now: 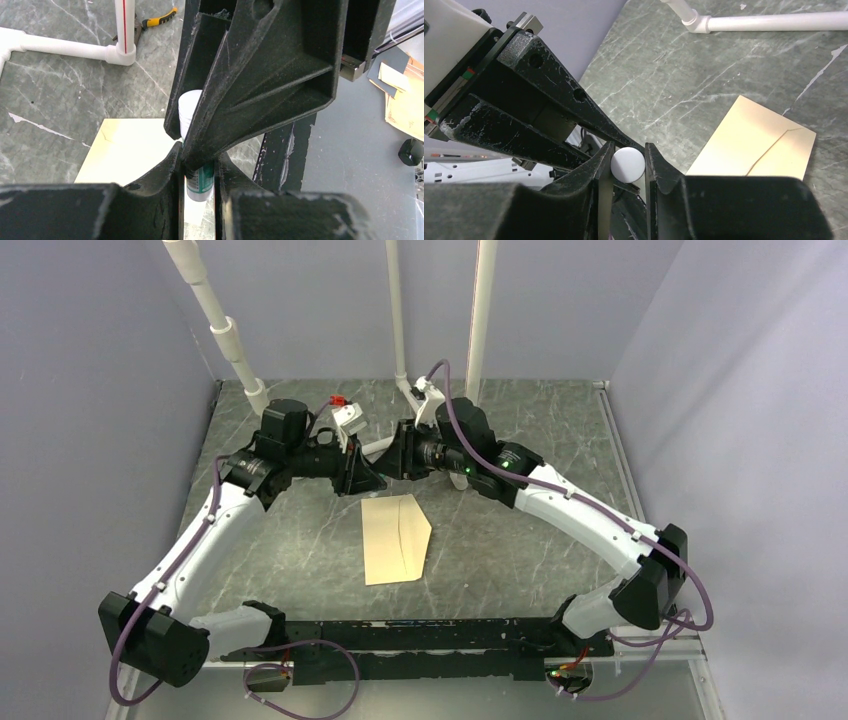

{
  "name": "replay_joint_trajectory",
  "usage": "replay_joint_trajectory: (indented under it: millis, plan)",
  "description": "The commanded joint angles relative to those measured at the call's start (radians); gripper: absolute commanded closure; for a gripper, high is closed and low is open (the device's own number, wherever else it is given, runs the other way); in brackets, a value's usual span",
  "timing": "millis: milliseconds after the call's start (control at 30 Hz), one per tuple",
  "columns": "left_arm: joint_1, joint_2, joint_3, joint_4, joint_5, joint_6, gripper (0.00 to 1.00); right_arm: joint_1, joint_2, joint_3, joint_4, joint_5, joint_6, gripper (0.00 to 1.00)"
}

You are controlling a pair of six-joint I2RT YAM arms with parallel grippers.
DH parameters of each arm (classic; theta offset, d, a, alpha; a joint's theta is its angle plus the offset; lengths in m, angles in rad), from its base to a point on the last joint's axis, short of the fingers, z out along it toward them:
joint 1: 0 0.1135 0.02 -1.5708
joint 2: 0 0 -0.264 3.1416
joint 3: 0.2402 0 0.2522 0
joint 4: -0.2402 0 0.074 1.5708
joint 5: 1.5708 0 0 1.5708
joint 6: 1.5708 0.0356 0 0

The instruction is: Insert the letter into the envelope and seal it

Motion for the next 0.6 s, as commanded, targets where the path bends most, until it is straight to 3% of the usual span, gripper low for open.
replay_joint_trajectory:
  millis: [0, 67, 267, 567]
  plan:
    - [-0.003, -0.026, 0.031, 0.008, 0.068, 0.039, 0.97, -0.005, 0.008, 0.070, -0.050, 0.010, -0.023, 0.95]
    - [-0.004, -0.022, 0.051, -0.050, 0.064, 0.074, 0.98, -0.011, 0.012, 0.090, -0.065, 0.012, -0.031, 1.00]
    - [-0.004, -0.042, 0.071, -0.224, 0.024, 0.162, 0.98, -0.100, -0.018, 0.172, -0.159, -0.117, -0.092, 1.00]
    - [-0.008, -0.111, -0.020, -0.209, 0.076, 0.162, 0.98, -0.184, -0.103, 0.248, -0.242, -0.315, -0.178, 1.00]
